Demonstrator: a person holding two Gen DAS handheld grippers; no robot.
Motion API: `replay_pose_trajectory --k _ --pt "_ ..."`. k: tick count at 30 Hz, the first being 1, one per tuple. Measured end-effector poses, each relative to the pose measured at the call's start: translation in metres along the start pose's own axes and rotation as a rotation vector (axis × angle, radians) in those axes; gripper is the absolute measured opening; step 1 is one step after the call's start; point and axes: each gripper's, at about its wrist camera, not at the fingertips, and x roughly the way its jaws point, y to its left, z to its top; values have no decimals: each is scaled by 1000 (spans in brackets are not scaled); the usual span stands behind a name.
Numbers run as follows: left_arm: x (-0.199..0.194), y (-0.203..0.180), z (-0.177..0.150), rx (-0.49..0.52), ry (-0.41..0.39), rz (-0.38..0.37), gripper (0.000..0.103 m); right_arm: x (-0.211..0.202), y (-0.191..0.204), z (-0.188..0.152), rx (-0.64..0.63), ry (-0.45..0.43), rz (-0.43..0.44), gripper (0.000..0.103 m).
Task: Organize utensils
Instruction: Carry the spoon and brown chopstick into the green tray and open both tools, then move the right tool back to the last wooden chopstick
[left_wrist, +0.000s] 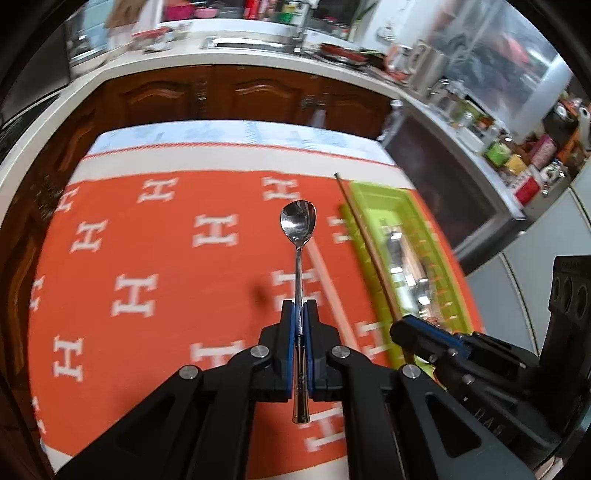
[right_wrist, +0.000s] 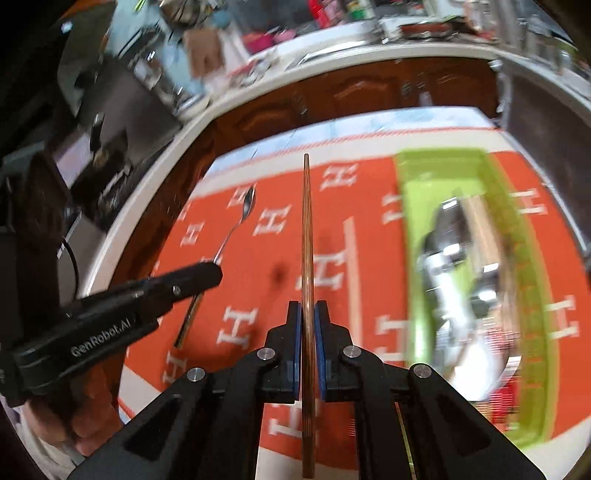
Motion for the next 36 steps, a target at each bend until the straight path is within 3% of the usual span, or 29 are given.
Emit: replay_pose_trajectory --k 8,17,18,20,23,30,36 --pt "33 -67 21 36 59 -85 2 -44 -77 16 112 -49 -109 6" --pt "90 -108 16 58 159 -73 5 -29 -145 16 141 22 -189 7" --pt "93 -111 15 69 165 -65 7 -25 -149 18 141 26 -199 8" --pt "92 -113 14 75 168 -72 23 -20 -155 17 152 26 -212 10" --pt "85 -113 13 86 161 -86 38 -21 -158 17 177 7 -191 18" --pt "56 -101 17 109 117 -47 55 -34 -129 20 154 -17 -159 18" --pt "20 -76 20 123 43 36 69 -46 -89 21 94 -26 -124 19"
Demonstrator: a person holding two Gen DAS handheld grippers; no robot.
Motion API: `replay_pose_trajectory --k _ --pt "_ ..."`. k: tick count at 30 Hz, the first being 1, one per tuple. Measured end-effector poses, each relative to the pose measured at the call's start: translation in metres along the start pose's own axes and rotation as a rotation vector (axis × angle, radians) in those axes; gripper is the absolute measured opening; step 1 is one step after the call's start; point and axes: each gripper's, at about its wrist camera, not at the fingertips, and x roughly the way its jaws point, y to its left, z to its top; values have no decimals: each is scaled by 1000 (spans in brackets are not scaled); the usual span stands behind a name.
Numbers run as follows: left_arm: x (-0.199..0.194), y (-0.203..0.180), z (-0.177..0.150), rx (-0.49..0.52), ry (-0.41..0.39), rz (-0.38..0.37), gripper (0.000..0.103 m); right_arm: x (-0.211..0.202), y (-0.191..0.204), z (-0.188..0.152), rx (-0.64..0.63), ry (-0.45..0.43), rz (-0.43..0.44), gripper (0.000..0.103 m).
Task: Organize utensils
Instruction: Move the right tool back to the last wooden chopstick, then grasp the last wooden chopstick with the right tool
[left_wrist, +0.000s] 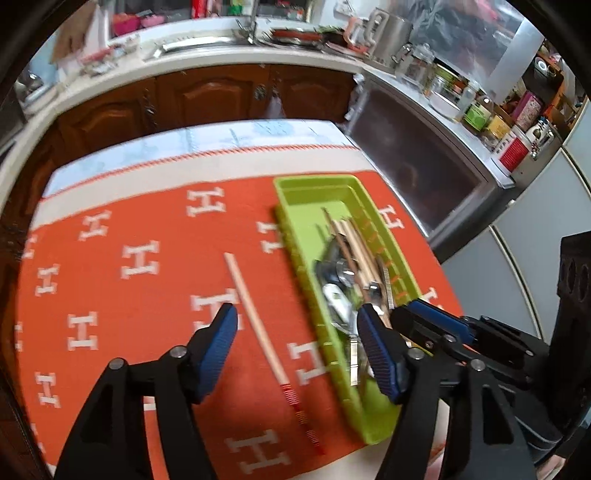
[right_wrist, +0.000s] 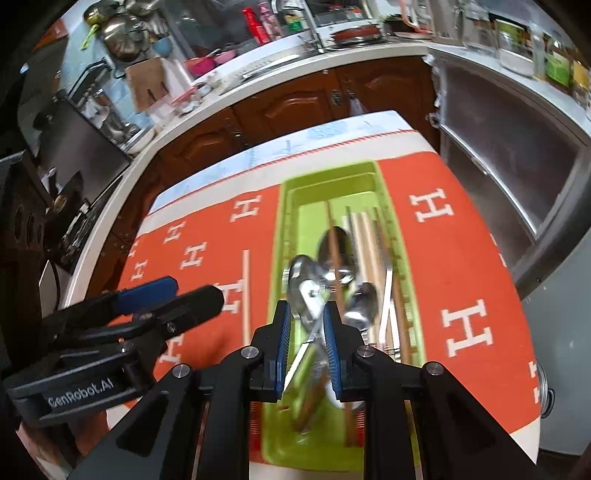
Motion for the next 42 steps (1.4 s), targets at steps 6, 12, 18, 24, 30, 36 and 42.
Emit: replay_pose_trajectory --k 6,12,18,24,30,36,42 --pt "-32 36 -5 -43 -77 95 80 -9 40 -3 -49 0 32 21" --pt "-63 67 -10 -82 -134 141 92 -25 78 -5 -106 -14 59 25" --pt "-89 87 -19 -102 -208 201 100 -37 117 -4 -165 -38 88 42" --pt "-89 111 -31 -148 -197 244 101 -9 138 -8 -194 23 59 42" --pt "-64 129 -44 -162 -132 299 101 39 136 -20 -167 126 36 42" --pt "-40 141 -53 -164 -79 309 101 79 119 -26 -120 198 -23 42" --pt "-23 153 -57 -194 -45 287 101 111 105 -24 -90 246 -52 42"
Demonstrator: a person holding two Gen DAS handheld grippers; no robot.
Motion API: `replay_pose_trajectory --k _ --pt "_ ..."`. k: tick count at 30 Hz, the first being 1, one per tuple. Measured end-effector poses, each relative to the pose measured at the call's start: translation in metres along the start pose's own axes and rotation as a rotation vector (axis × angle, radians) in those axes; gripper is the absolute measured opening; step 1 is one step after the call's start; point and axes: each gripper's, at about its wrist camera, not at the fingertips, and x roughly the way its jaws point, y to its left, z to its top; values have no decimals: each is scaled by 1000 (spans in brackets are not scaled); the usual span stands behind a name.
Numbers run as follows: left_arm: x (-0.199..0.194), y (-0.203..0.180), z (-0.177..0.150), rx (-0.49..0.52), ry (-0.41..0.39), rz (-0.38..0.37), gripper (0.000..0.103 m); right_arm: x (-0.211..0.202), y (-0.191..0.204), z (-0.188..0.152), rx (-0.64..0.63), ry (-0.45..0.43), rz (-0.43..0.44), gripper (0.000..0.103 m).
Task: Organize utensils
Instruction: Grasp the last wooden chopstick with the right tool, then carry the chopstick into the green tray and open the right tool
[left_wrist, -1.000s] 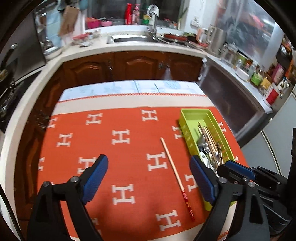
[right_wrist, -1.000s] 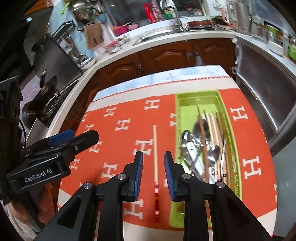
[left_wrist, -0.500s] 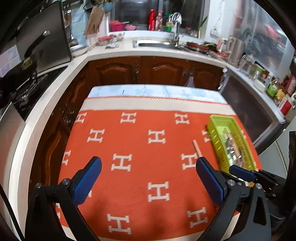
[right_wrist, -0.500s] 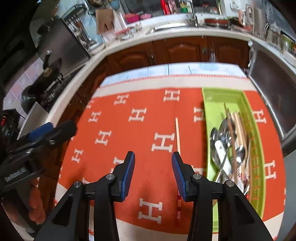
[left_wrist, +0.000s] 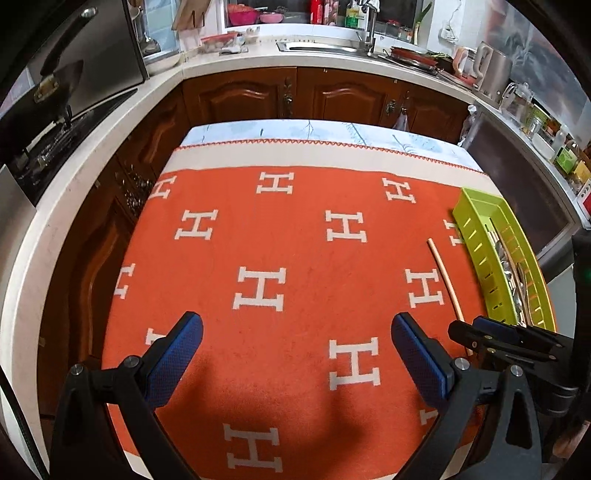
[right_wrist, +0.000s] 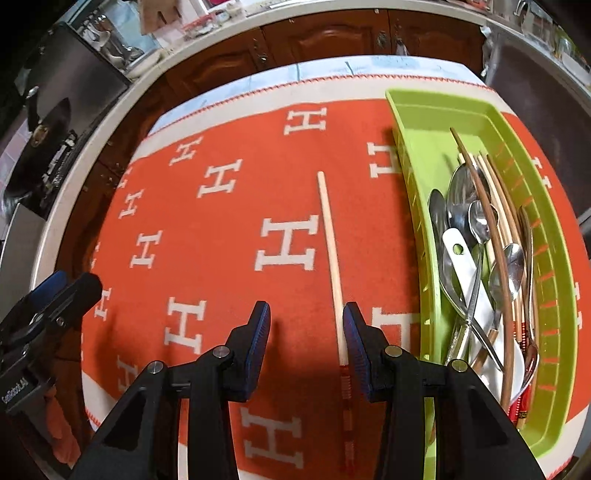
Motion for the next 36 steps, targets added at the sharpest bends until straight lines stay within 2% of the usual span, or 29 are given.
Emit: replay_pose_trajectory --k 5,10,13,14,15,16,18,21,22,24,25,28,36 --pt "12 5 0 -16 28 -15 101 13 5 9 -16 7 -73 42" --pt "18 8 0 -23 38 -30 101 30 24 12 -110 59 -191 42" --pt "21 10 0 -36 48 -45 101 35 30 12 -157 77 -221 42" --pt "22 10 0 -38 51 -49 101 35 31 12 -163 76 -221 39" --pt "22 11 1 -40 53 -51 101 36 33 12 -176 80 -218 35" --pt "23 11 1 -42 56 -53 101 37 35 12 -189 95 -191 25" --pt "23 11 1 -44 56 -58 101 38 40 12 -201 104 -205 25" --pt "23 12 0 -50 55 -68 101 41 42 14 -167 123 -168 23" --pt "24 13 0 -52 56 -74 101 40 41 14 -149 125 -149 20" --pt "25 13 0 -54 61 -80 101 40 39 15 -125 128 -106 7" --pt "25 13 0 -53 64 -81 101 39 37 15 -108 133 -63 6" --pt "27 13 -1 -55 71 -87 101 35 34 12 -91 121 -20 6" --pt "19 4 -2 -24 69 -86 101 17 33 -6 -59 71 53 5"
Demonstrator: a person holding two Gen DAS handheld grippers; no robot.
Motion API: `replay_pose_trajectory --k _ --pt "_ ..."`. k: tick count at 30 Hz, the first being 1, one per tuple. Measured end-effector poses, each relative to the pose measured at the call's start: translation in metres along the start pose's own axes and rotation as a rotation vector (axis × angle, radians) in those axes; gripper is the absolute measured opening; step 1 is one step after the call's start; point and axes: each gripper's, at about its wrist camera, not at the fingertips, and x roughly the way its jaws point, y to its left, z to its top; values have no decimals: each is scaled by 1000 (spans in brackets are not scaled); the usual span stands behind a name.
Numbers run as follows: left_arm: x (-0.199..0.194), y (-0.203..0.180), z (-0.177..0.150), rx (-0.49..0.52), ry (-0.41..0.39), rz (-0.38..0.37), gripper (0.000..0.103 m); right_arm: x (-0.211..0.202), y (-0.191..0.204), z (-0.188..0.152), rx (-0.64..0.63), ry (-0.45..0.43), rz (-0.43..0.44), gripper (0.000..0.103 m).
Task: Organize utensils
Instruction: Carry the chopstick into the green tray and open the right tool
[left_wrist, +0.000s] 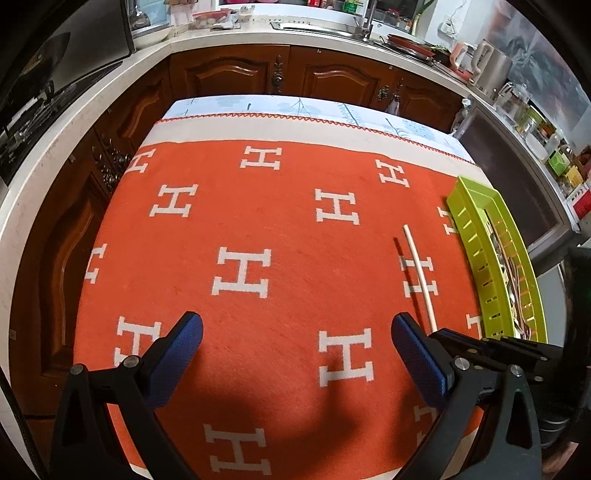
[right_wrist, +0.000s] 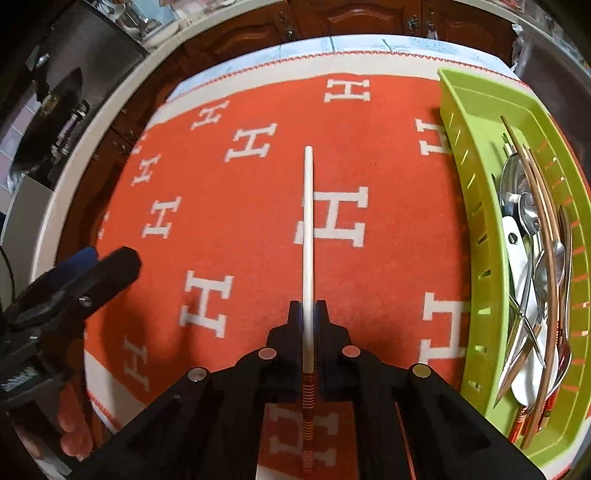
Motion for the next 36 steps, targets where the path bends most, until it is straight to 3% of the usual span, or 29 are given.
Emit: replay_pose_trajectory --k 7,12,23,28,36 --pt "-9 -27 -2 42 17 -24 101 -50 -2 -13 3 -95 52 5" --pt "-23 -63 -3 105 -18 -36 102 -93 -18 -20 20 -163 62 5" --pt "-40 -146 13 231 -82 -57 102 -172 -95 -21 96 -286 31 5" --pt "-37 -174 24 260 -107 -31 102 -180 -131 -10 112 -288 -8 5" --pt "-24 -184 34 246 -95 3 102 -151 -154 7 116 -247 -65 6"
